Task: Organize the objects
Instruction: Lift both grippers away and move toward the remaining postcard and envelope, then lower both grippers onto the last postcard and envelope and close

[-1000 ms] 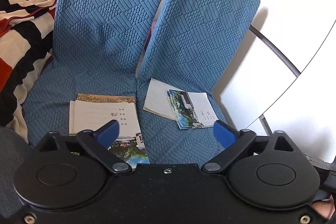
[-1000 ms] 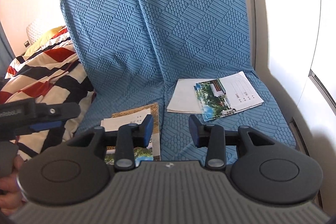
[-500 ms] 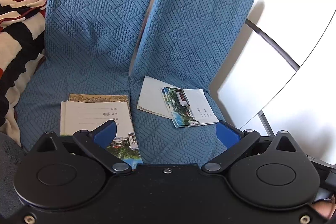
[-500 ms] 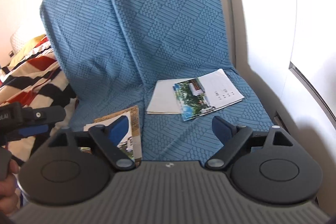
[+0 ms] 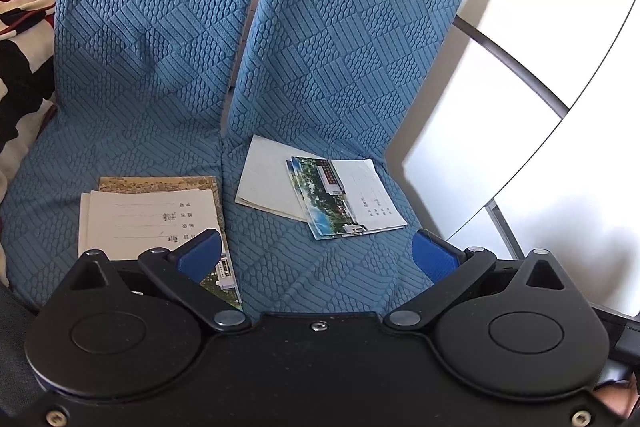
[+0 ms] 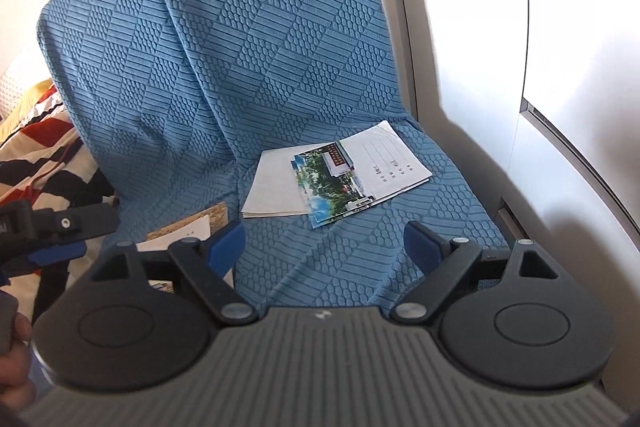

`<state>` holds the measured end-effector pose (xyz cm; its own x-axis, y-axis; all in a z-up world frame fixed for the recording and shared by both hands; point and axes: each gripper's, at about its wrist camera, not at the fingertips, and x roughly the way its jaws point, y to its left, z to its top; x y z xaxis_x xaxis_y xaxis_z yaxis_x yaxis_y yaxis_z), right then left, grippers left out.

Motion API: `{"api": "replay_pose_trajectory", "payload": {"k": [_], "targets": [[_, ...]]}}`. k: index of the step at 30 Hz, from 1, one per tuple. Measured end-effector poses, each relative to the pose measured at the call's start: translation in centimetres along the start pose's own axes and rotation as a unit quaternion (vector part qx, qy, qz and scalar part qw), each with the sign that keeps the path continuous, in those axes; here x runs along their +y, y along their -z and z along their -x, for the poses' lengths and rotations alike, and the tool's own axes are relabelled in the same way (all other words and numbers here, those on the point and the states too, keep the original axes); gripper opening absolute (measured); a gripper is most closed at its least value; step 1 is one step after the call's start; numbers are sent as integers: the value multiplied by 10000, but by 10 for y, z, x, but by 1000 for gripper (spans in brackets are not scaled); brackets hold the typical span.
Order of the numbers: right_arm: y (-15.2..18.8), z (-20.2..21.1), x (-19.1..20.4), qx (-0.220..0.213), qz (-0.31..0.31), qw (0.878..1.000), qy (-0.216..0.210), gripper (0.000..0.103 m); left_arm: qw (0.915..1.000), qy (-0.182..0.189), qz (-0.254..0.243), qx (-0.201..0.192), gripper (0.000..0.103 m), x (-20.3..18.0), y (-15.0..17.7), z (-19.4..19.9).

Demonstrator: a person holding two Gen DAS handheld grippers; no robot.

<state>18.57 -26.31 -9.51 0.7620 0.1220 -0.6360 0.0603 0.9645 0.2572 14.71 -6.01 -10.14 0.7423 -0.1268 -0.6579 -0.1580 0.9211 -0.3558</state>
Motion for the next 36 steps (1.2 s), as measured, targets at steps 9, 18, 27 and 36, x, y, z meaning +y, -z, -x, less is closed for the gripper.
{"api": "replay_pose_trajectory", "payload": {"k": [9,18,27,36], "targets": [[11,-25,-22,-40,-175,9998,76,88,9999,-29,-3,110,102,-4,6,-38],[24,-59,-38,-63,-217,9996,175,87,9999,-62,-53,132,101,-5,15,-78],[29,-82,-58,-34,-507,9986,165,87,9991,-158,175,342,100,-4,27,-124],[22,-103,-71,-298,-809,9961,200,79,9986,-144,282,424,97,-4,25,-155]]}}
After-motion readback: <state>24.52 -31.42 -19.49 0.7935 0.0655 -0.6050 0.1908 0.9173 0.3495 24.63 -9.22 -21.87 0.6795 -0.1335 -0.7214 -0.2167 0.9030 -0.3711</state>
